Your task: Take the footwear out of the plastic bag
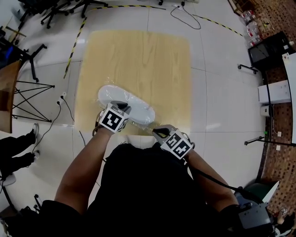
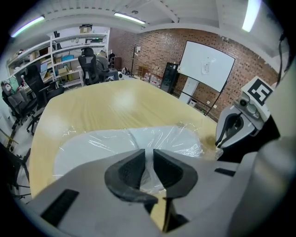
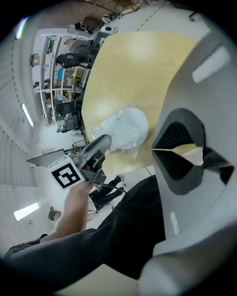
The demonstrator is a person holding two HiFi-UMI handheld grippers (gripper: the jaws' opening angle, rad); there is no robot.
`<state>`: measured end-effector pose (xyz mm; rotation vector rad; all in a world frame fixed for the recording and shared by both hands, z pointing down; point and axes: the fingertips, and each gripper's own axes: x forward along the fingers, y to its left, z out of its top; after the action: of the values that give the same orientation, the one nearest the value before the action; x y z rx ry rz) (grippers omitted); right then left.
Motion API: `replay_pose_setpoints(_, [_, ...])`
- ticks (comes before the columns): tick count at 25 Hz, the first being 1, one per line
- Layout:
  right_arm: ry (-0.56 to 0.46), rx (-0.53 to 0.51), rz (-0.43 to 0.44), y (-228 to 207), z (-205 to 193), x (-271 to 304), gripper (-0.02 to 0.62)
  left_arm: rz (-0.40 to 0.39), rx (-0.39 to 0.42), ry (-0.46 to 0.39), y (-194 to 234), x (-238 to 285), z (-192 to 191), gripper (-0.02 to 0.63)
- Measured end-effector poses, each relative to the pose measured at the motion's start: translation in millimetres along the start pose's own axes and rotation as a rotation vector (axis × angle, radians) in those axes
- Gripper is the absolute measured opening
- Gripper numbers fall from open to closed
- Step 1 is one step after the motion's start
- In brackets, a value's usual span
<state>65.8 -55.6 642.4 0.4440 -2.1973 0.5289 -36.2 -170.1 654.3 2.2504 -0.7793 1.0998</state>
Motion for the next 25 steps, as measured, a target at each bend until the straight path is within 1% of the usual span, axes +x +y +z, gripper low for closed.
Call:
replay_pose_setpoints(1, [0.015, -0.030, 0.022, 6, -1, 7, 0.012, -0.006, -0.008, -0.004, -1, 1, 0, 0.060])
replay_pose_setpoints(4, [0.114, -0.123, 0.051, 16, -18, 18, 0.012, -0.029, -0.035, -0.012, -4, 1, 2, 0.060])
replay_pose_setpoints(6, [0.164, -0.135, 0.055, 17, -29, 16, 0.011, -0.033, -0.042, -0.017, -4, 0, 4, 0.058])
replay_pose_setpoints(8, [0.173, -0.118, 0.040, 11, -34, 5, 0.012, -0.026, -0.040, -0.021, -3, -1, 4, 0.057])
replay_pose_setpoints(9, [0.155, -0.096, 0.023, 5, -32, -2, 0.011, -0.023, -0.040, -0.022, -3, 0, 4, 0.057])
replay_pose_setpoints(11, [0.082, -0.031, -0.033, -14, -19, -16, 0.012, -0.019, -0.039, -0.029, -3, -1, 4, 0.057])
replay_pose_setpoints(14, [-0.012, 0.043, -0.122, -49, 2, -20, 0.009, -0.009, -0.037, -0.044, 0, -3, 2, 0.057])
replay_pose_setpoints(16, [-0.032, 0.103, -0.133, -68, 3, -13, 0.003, -0.001, -0.037, -0.050, 0, -3, 1, 0.057])
replay_pose_setpoints(18, [-0.038, 0.197, -0.144, -85, -3, -11, 0.003, -0.001, -0.041, -0.048, -1, -2, 1, 0.057])
replay_pose_setpoints(21, [-0.080, 0.367, -0.200, -102, -9, -26, 0.003, -0.010, -0.048, -0.043, -2, 0, 3, 0.057])
replay_pose_setpoints(22, [-0.101, 0.418, -0.186, -99, -8, -30, 0.003, -0.013, -0.052, -0.045, -1, 0, 3, 0.055])
replay_pose_setpoints(23, [-0.124, 0.463, -0.140, -90, -4, -29, 0.003, -0.013, -0.058, -0.049, 0, -1, 3, 0.054])
replay_pose_setpoints(25, [-0.162, 0.542, -0.004, -66, 7, -21, 0.003, -0.009, -0.071, -0.062, 1, -2, 1, 0.054])
